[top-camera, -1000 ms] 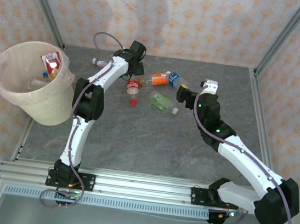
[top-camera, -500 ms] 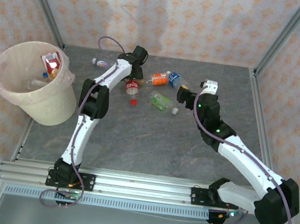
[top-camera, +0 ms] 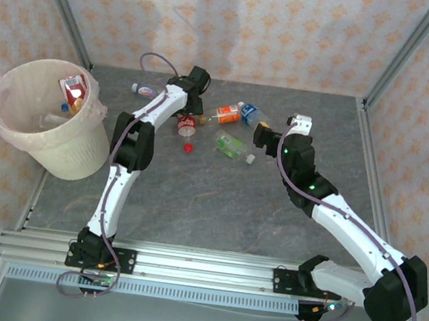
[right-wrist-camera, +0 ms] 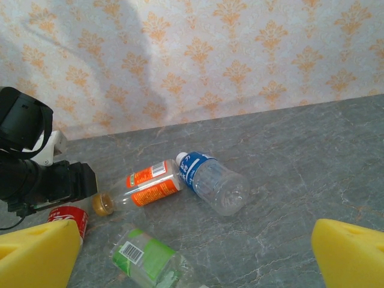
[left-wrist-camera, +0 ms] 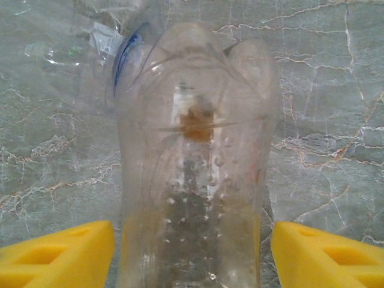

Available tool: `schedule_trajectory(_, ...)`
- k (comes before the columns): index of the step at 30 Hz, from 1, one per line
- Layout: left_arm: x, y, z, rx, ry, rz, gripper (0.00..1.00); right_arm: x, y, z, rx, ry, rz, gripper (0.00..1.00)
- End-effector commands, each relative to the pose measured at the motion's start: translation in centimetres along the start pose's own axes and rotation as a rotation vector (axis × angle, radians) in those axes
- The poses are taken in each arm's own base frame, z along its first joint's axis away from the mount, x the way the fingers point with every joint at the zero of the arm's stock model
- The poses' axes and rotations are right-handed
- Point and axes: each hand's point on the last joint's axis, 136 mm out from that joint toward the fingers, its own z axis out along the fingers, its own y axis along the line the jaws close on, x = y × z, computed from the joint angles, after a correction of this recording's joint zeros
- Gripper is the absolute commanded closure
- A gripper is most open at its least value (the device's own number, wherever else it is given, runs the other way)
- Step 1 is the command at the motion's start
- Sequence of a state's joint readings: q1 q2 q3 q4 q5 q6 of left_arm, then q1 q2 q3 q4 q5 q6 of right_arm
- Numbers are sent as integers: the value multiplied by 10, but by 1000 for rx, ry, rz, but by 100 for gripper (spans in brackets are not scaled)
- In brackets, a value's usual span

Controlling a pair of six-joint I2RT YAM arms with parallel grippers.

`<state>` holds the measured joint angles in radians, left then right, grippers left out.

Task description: Put the plastic bottles in the bin

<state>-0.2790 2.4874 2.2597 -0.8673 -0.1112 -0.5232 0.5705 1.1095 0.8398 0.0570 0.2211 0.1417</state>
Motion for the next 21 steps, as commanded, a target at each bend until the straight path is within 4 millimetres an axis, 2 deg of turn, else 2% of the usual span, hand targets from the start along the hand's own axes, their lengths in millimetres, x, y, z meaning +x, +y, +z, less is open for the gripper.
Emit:
schedule_trajectory(1,1,4,-4,5,15,-6,29,-11,-4,-6,15,-20,1,1)
schedule_trajectory(6,9,3,8,6,35,-5,29,-13,-4,-8,15,-23,-5,1)
schedule_trajectory(8,9,3,7,8,35,-6,30,-12,-5,-9,15,-22,-7,1)
schedule_trajectory(11,3,2,-5,23,15,-11,36,-14,-5,-11,15,-25,-5,1)
schedule_trajectory(14,-12,-2,-41,68,-54,-10,44,-14,-6,-12,20,-27,-11,1)
schedule_trajectory(18,-34,-9,-118,177,-197,-1,47,-15,-9,-12,34,-32,-18,1)
schedule_trajectory(21,-46,0,-181,233,-313,-15,47,-15,-9,-12,36,-33,-21,1)
